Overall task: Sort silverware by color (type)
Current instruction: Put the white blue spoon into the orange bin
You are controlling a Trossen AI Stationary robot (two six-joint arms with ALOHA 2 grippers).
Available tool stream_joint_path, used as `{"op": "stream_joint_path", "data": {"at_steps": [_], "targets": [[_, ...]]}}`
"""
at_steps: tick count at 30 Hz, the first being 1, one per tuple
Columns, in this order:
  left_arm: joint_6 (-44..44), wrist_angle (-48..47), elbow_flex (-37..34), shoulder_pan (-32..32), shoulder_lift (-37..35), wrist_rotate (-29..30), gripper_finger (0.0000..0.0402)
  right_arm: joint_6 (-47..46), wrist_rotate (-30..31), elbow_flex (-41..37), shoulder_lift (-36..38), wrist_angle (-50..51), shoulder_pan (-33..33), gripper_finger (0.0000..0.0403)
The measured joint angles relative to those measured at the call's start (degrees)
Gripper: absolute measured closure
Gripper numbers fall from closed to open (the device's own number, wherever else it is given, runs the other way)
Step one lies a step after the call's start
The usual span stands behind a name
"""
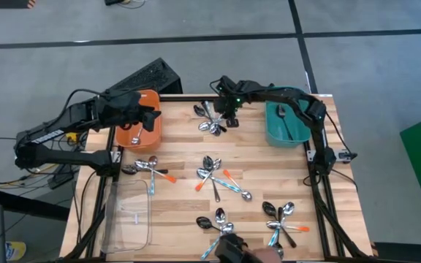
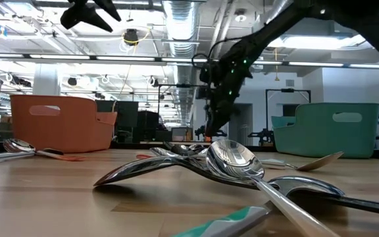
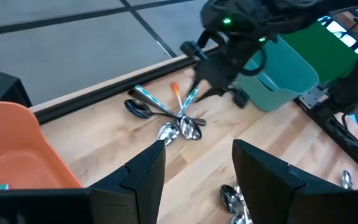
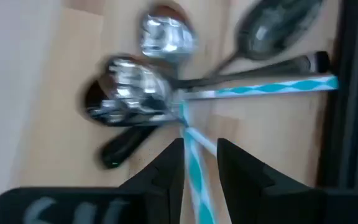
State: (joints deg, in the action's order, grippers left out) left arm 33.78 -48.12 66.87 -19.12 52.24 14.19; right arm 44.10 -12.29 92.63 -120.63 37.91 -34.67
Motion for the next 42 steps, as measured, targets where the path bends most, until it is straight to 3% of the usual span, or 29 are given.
{"op": "stream_joint_path", "data": {"at_steps": [20, 26, 31, 36, 42], "targets": [[1.0, -1.4, 0.0, 0.1, 3.4, 1.5, 0.0228, 1.0, 3.0, 0.1, -4.9, 4.8, -3.5, 0.0288], [2.7, -2.9, 0.0, 0.1, 3.6, 1.5, 0.0228, -5.0, 4.1, 0.1, -4.4, 10.0, -2.1, 0.0329], [3.3, -3.6, 0.0, 0.1, 3.7, 1.5, 0.0228, -11.9, 4.3, 1.5, -3.8, 21.3, -0.6, 0.0359], [3.3, -3.6, 0.0, 0.1, 3.7, 1.7, 0.0228, -17.4, 0.1, 4.8, -3.4, 29.6, -0.1, 0.0361], [3.1, -3.9, 0.0, 0.1, 3.7, 2.2, 0.0228, -24.5, -10.6, 6.4, -1.0, 29.0, -1.2, 0.0361]]}}
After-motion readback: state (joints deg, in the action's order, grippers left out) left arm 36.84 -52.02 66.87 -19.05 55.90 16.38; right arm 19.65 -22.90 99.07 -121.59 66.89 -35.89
